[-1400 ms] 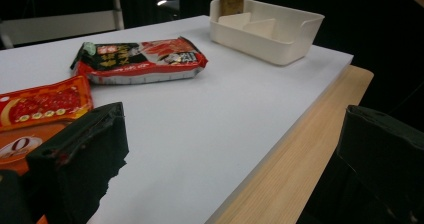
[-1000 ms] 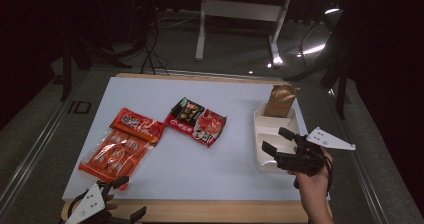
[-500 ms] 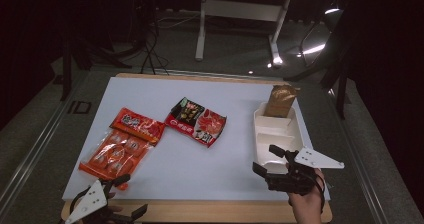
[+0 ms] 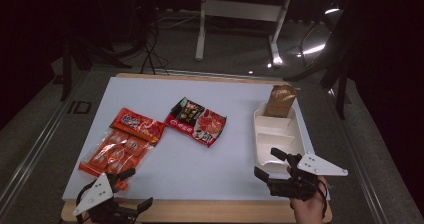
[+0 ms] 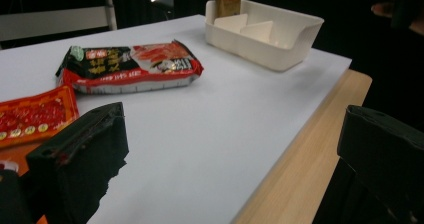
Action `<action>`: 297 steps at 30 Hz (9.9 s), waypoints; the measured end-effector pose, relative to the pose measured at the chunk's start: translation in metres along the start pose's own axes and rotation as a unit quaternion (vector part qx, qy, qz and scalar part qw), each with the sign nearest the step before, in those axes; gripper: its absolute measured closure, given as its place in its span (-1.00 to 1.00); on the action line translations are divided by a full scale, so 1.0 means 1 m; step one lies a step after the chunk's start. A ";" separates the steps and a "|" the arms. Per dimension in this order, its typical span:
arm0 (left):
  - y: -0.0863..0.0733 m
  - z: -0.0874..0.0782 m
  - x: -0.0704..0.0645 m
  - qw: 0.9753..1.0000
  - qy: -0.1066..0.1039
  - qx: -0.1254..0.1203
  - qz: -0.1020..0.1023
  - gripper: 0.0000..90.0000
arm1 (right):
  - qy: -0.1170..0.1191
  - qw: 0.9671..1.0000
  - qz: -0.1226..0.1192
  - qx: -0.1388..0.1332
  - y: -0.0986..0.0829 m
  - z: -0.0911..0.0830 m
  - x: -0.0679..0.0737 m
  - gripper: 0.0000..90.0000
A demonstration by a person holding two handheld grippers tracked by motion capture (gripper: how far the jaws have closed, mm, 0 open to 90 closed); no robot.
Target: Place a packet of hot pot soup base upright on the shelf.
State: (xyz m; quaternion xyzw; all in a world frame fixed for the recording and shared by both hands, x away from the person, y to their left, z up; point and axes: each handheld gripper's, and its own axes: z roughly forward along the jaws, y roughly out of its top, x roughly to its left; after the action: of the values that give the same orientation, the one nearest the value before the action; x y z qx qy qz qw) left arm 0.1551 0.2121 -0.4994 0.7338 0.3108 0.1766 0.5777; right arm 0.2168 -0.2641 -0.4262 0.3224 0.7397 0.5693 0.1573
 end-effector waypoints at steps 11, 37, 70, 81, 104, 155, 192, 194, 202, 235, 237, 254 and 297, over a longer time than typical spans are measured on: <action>0.022 0.027 0.013 1.000 0.014 0.011 0.018 -0.99 | 0.003 1.000 0.003 0.003 -0.002 0.002 -0.002 -0.68; 0.056 0.100 0.039 0.997 0.015 0.064 -0.028 -0.99 | 0.016 1.000 0.007 0.001 -0.005 0.000 -0.001 -0.68; 0.098 0.219 0.074 0.995 0.034 0.099 0.004 0.02 | 0.024 1.000 0.005 0.009 -0.013 -0.003 0.003 -0.67; 0.096 0.269 0.092 0.989 0.039 0.143 -0.013 0.78 | 0.023 1.000 0.006 0.010 -0.015 -0.004 0.002 -0.67; 0.100 0.352 0.110 0.969 0.082 0.234 -0.021 1.00 | 0.038 0.999 0.010 0.017 -0.019 -0.003 0.002 -0.66; 0.089 0.329 0.067 0.957 0.024 0.287 -0.035 1.00 | 0.053 0.998 0.005 0.025 -0.019 0.002 0.009 -0.66; 0.068 0.299 0.037 0.950 0.007 0.310 -0.027 0.99 | 0.057 0.998 -0.001 0.036 -0.021 0.009 0.011 -0.66; 0.071 0.287 0.040 0.958 -0.007 0.284 -0.034 0.86 | 0.053 0.998 -0.006 0.038 -0.022 0.009 0.011 -0.66; 0.075 0.262 0.063 0.966 -0.008 0.247 -0.081 0.46 | 0.047 0.998 -0.013 0.043 -0.025 0.008 0.013 -0.66; 0.090 0.256 0.167 0.970 0.096 0.200 -0.103 0.20 | -0.008 1.000 -0.012 0.003 -0.043 -0.034 0.018 -0.66; 0.090 0.259 0.171 0.969 0.101 0.201 -0.105 0.20 | -0.010 1.000 -0.010 0.001 -0.043 -0.035 0.018 -0.66; 0.074 0.277 0.199 0.949 0.155 0.235 -0.143 0.20 | -0.013 1.000 -0.010 0.009 -0.045 -0.034 0.017 -0.66; 0.093 0.273 0.167 0.949 0.167 0.210 -0.166 0.98 | 0.007 1.000 -0.011 0.017 -0.043 -0.025 0.014 -0.66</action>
State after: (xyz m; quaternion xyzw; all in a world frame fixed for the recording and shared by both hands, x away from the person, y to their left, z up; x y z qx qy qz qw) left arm 0.4720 0.1080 -0.5006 0.7367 0.5504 0.1283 0.3713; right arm 0.1789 -0.2793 -0.4572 0.3125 0.7541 0.5569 0.1530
